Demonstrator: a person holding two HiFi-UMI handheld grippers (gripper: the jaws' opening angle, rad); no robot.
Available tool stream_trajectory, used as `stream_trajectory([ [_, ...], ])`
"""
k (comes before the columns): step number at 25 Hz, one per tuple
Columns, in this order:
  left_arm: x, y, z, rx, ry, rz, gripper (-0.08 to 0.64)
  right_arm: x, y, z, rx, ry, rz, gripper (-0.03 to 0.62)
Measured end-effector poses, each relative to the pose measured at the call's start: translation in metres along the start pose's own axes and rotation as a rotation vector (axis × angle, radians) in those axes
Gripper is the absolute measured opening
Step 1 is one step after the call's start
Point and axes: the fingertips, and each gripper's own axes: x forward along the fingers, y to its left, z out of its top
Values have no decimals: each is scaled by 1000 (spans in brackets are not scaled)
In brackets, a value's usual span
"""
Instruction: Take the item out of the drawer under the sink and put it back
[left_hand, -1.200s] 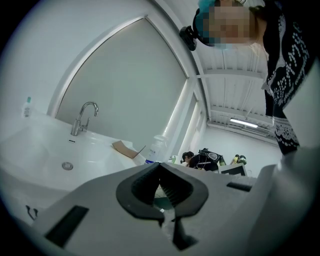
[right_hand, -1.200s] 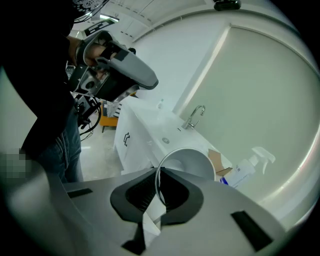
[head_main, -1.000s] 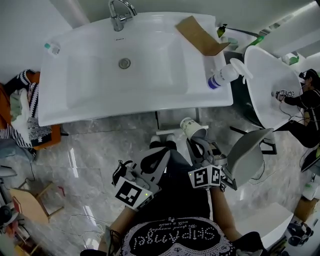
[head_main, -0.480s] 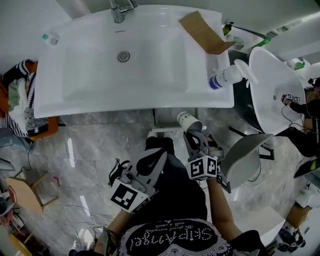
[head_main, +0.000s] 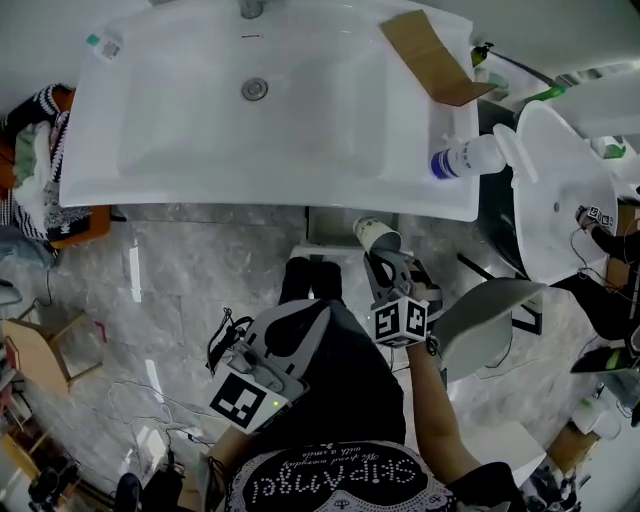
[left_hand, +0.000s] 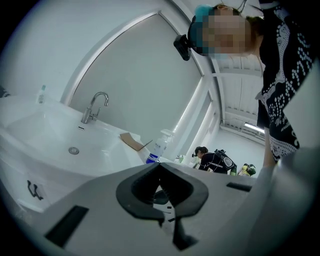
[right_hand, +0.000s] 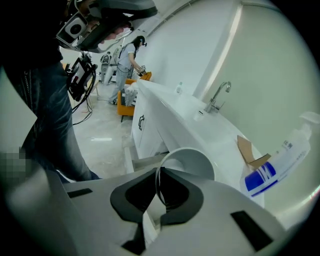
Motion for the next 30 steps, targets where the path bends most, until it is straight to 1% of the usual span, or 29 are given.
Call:
stream_trajectory([
  [7, -1, 1, -4, -5, 3, 39, 3, 27, 0, -18, -13, 23, 47, 25],
  [13, 1, 3, -3, 27, -6, 78, 3, 48, 0, -35, -33, 38, 77, 26],
  [17, 7, 1, -8, 15, -1, 80, 3, 64, 1, -43, -45, 56, 107, 25],
  [20, 8, -2, -14, 20, 15, 77, 3, 76, 3, -46, -55, 63, 126, 26],
  [24, 6, -3, -22, 6, 25, 95, 3, 88, 4, -55, -85, 99, 151, 25],
  [30, 6, -3, -34, -12, 36, 114, 3, 107, 4, -73, -85, 137, 185, 25],
])
